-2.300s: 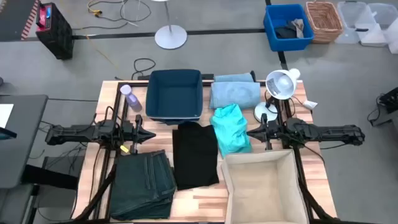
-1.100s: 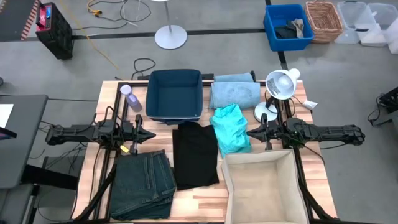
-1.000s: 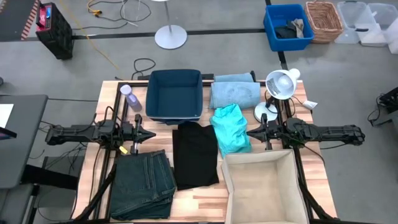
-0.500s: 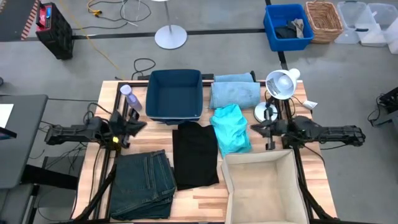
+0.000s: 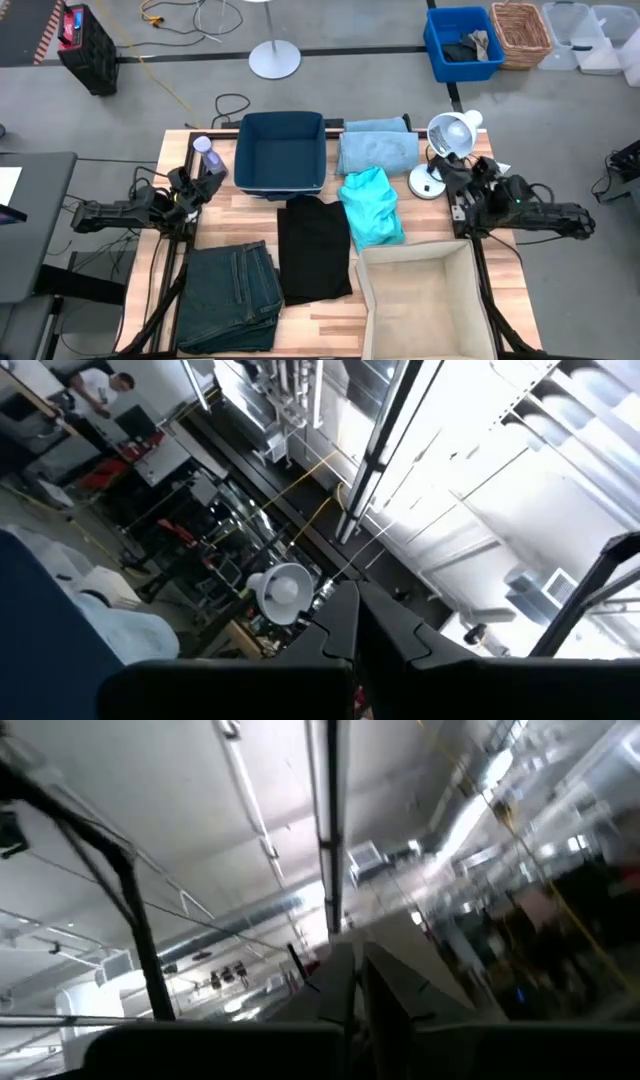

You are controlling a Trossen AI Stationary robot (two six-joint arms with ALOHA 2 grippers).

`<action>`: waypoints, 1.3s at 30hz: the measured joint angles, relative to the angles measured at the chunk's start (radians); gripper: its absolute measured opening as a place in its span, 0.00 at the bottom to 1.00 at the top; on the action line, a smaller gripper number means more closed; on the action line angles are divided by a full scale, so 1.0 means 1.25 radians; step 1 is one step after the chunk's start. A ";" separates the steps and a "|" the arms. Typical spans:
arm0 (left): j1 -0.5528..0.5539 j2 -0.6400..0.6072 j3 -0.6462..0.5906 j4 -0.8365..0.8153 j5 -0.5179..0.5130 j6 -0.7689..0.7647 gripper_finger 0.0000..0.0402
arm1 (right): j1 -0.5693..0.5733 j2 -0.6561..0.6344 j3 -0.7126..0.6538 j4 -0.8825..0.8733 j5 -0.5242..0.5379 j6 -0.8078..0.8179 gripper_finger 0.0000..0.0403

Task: Sort clothes
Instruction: Put the light blue shirt into the blue bin

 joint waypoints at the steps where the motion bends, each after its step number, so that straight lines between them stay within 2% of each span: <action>1: 0.000 0.004 0.000 0.001 0.006 -0.007 0.00 | 0.000 0.032 0.024 -0.030 0.001 0.025 0.11; 7: 0.000 0.045 0.001 0.001 0.021 -0.115 0.00 | 0.020 0.258 0.171 -0.217 0.001 0.147 0.11; 12: 0.000 0.101 0.028 0.004 0.024 -0.109 0.00 | 0.010 0.406 0.240 -0.267 0.000 0.159 0.11; 14: 0.000 0.139 0.069 0.006 0.012 -0.073 0.02 | 0.004 0.458 0.257 -0.263 -0.024 0.175 0.11; 18: 0.000 0.238 0.175 -0.007 0.001 0.058 0.09 | -0.012 0.540 0.280 -0.280 -0.127 0.191 0.11; 21: 0.000 0.314 0.263 -0.055 -0.009 0.135 0.15 | -0.015 0.589 0.314 -0.333 -0.143 0.191 0.11; 30: 0.000 0.498 0.482 -0.323 -0.022 0.238 0.30 | -0.047 0.740 0.514 -0.693 -0.172 0.160 0.12; 35: -0.003 0.559 0.546 -0.394 -0.019 0.241 0.32 | -0.052 0.836 0.626 -0.837 -0.171 0.105 0.16; 39: -0.018 0.595 0.560 -0.403 -0.013 0.242 0.32 | -0.064 0.919 0.707 -0.991 -0.171 0.098 0.25</action>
